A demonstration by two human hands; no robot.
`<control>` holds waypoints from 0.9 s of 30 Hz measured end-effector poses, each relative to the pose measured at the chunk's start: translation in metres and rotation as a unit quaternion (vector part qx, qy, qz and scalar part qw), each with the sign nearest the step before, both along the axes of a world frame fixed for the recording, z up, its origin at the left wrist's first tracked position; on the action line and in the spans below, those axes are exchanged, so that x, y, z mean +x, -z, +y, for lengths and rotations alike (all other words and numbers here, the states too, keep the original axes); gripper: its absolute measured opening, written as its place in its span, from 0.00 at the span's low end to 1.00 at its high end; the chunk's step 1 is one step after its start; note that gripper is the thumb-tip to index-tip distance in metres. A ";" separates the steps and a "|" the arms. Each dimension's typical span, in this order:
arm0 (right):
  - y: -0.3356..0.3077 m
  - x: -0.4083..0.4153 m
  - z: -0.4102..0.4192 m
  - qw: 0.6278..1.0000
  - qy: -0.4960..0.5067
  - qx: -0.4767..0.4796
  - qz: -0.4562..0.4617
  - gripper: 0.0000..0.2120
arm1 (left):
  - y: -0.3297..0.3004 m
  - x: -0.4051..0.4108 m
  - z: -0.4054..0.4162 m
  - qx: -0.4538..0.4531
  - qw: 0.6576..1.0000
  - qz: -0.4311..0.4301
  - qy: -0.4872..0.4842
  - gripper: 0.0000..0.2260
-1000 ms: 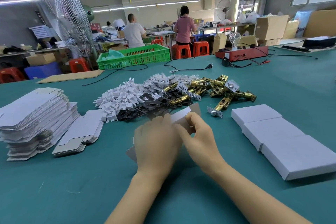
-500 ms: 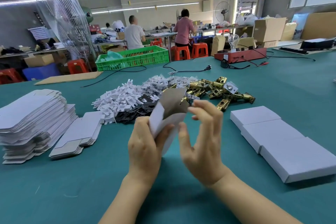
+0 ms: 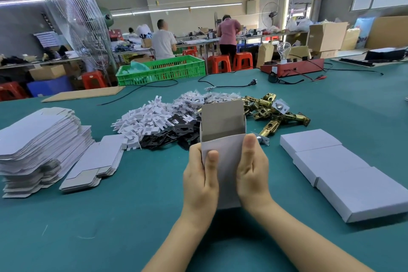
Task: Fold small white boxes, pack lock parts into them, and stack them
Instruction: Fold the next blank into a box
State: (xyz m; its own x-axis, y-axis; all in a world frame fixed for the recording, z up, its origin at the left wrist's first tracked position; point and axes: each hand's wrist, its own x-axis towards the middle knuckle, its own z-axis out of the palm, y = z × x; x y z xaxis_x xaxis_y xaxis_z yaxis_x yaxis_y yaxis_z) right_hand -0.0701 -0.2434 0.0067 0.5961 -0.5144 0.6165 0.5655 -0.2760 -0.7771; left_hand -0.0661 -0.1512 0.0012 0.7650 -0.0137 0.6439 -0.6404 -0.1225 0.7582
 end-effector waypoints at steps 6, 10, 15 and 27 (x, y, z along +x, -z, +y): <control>-0.001 0.006 -0.015 0.997 0.038 -0.062 -0.015 0.25 | -0.004 0.001 0.006 0.021 0.998 -0.023 0.050 0.15; 0.000 0.008 -0.014 0.998 0.037 -0.050 -0.009 0.26 | -0.003 0.003 0.006 0.014 0.998 -0.018 0.056 0.17; -0.001 0.006 -0.011 0.997 0.017 -0.071 -0.013 0.20 | -0.002 0.007 0.010 -0.022 0.998 -0.009 0.051 0.19; -0.011 0.000 -0.006 0.998 -0.055 -0.007 0.044 0.14 | -0.001 0.013 0.013 0.020 0.998 -0.048 0.040 0.17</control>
State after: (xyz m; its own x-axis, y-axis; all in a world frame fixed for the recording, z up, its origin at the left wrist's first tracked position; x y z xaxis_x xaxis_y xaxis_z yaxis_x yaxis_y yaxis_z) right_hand -0.0696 -0.2493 0.0178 0.7003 -0.4347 0.5662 0.5231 -0.2272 -0.8215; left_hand -0.0534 -0.1382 0.0020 0.6955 -0.0990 0.7117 -0.7186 -0.0971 0.6887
